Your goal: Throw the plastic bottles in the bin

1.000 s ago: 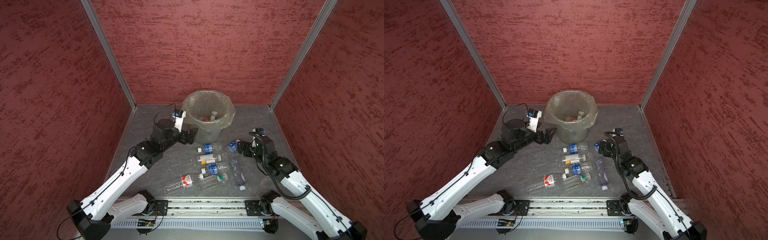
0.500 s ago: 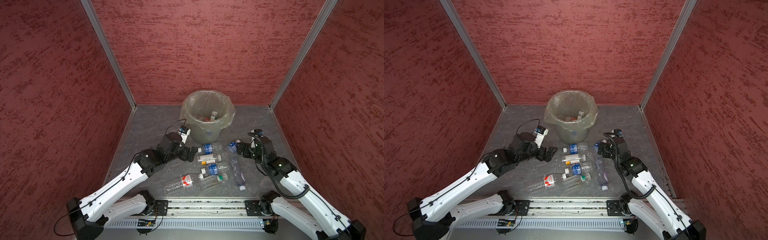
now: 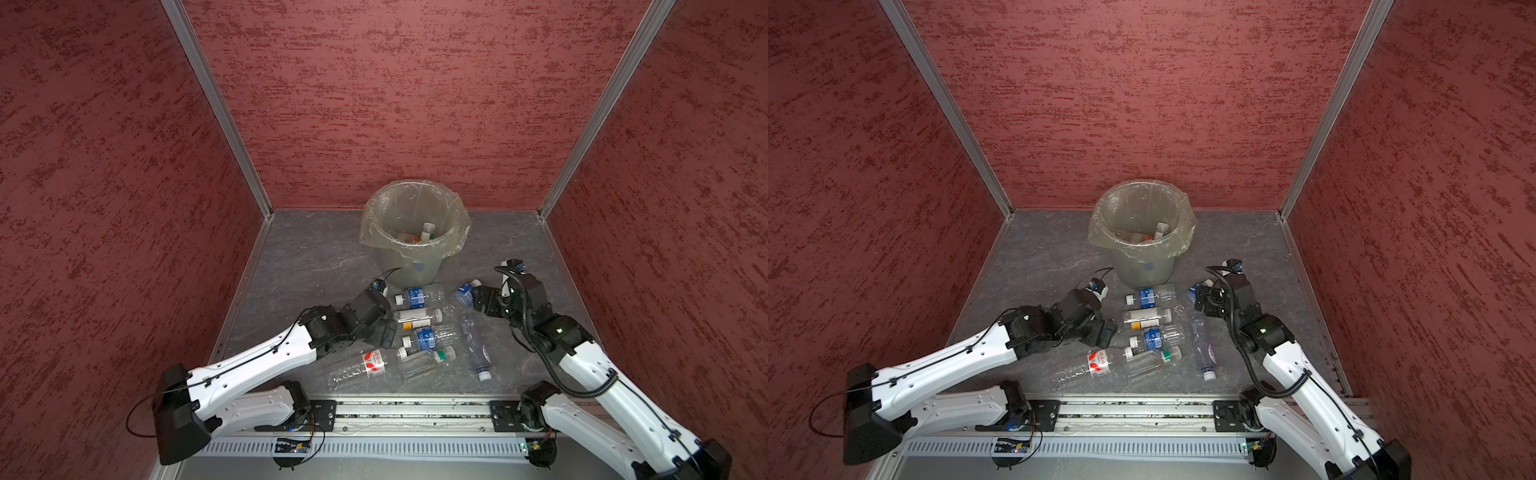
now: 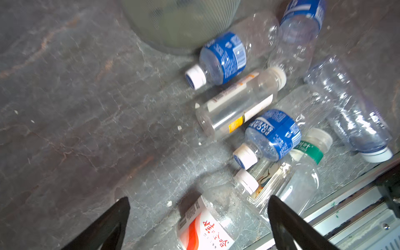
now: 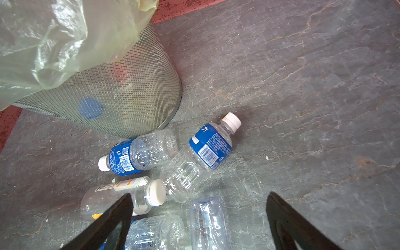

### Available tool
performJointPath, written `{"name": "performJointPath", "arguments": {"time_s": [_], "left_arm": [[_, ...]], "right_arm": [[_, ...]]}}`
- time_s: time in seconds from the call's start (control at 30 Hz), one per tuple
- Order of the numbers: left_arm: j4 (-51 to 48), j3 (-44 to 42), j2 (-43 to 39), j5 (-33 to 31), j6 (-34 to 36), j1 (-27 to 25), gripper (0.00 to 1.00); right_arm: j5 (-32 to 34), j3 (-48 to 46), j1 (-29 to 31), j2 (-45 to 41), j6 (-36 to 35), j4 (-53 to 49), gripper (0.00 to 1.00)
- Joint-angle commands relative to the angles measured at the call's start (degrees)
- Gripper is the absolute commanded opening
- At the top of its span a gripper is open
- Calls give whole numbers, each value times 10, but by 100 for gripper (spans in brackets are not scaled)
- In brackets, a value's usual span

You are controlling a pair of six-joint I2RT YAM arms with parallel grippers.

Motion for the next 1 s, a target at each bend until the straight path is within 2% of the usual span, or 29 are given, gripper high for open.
{"name": "performJointPath", "arguments": {"time_s": [0.0, 0.27, 0.47, 0.7, 0.97], "left_arm": [[-19, -15, 16, -4, -55, -39, 99], [-46, -48, -3, -22, -121, -106, 99], [-90, -55, 6, -42, -144, -108, 99], [-67, -73, 16, -22, -141, -125, 99], [-73, -79, 31, -41, -146, -120, 99]], "right_arm": [[-5, -2, -5, -1, 3, 13, 97], [-6, -5, -5, 4, 2, 18, 97], [-7, -4, -5, 7, 0, 18, 97], [5, -8, -6, -9, 2, 16, 97], [8, -12, -5, -8, 3, 19, 97]]}}
